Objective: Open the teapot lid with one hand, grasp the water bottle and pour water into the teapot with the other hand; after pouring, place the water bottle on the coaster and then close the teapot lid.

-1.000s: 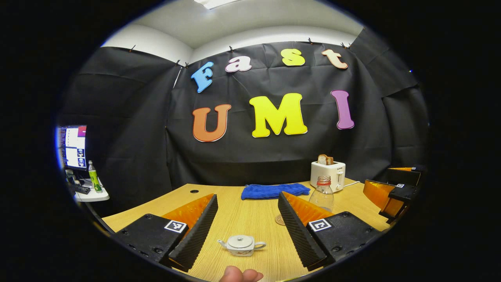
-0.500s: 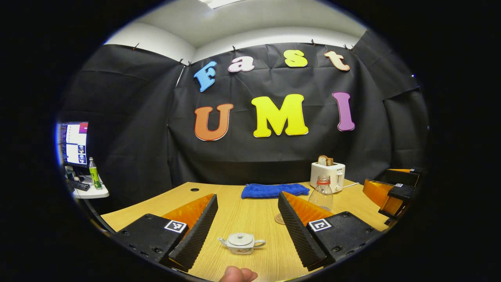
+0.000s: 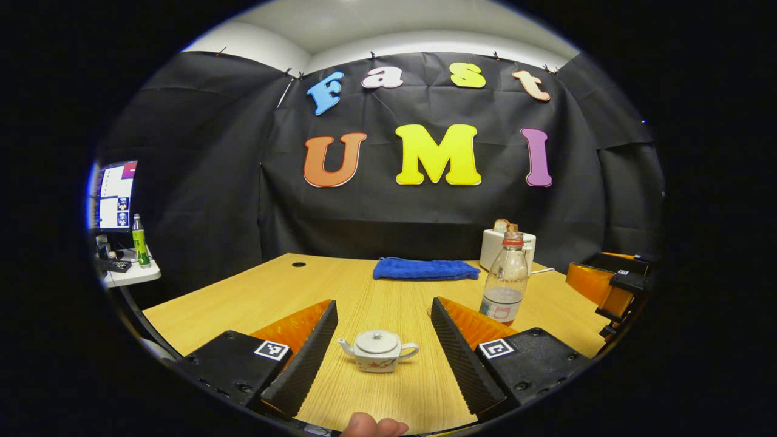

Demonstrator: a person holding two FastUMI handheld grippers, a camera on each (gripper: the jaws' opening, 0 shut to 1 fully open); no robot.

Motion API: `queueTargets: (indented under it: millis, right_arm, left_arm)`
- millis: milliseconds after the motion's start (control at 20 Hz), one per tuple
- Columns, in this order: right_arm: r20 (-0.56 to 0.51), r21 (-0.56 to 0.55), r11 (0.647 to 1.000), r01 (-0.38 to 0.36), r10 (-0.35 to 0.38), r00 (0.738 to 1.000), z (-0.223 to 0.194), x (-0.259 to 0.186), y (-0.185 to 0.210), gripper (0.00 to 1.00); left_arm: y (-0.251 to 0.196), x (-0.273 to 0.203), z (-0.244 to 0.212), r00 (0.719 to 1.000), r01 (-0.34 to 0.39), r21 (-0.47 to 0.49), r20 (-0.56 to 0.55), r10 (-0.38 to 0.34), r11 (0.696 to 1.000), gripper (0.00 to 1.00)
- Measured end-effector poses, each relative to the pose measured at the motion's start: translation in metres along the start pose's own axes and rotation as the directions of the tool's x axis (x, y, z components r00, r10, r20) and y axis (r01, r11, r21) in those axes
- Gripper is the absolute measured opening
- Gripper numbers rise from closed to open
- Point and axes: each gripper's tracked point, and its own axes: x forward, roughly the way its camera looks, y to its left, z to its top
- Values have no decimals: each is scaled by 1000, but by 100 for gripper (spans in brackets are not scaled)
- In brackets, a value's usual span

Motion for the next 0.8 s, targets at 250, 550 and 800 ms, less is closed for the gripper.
queueTargets:
  millis: [250,550,800]
  right_arm:
    - [-39,0,1000,3,-3,999,-17,6,-6,95]
    - [-58,-33,999,38,-40,998,-30,10,-24,95]
    - [-76,-27,998,62,-64,995,-37,15,-36,95]
  left_arm:
    - [2,16,-21,997,8,14,-74,-7,1000,98]
    - [5,40,-45,982,33,40,-187,-25,999,92]
    - [7,55,-60,972,32,83,-235,-11,996,73]
